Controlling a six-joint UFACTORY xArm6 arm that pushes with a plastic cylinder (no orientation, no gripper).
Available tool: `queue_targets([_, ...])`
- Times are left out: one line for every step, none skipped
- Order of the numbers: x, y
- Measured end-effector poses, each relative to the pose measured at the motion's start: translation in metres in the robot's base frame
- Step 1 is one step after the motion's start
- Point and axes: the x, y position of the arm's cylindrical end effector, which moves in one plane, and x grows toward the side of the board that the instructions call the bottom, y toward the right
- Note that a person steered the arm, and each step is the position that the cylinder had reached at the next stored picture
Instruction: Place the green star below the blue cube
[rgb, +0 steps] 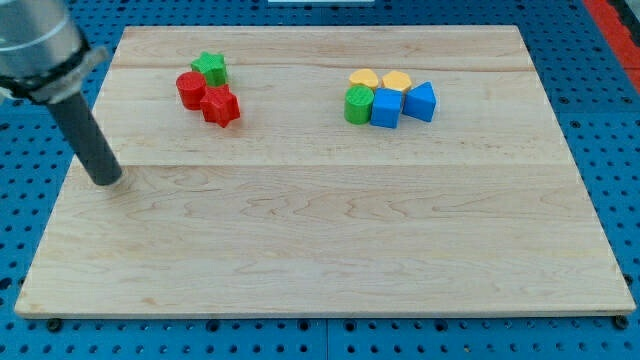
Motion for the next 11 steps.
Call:
queue_targets([-0.025,0.014])
queue_targets([-0.034,0.031])
queue_targets([-0.042,0.031])
queue_targets([-0.057,0.013])
queue_targets([-0.093,0.013])
queue_targets([-0.113,0.026])
queue_targets([-0.146,0.053])
queue_targets([-0.170,0.068])
queue_targets([-0.183,0.076])
queue_targets([-0.175,0.095])
queue_targets([-0.151,0.108])
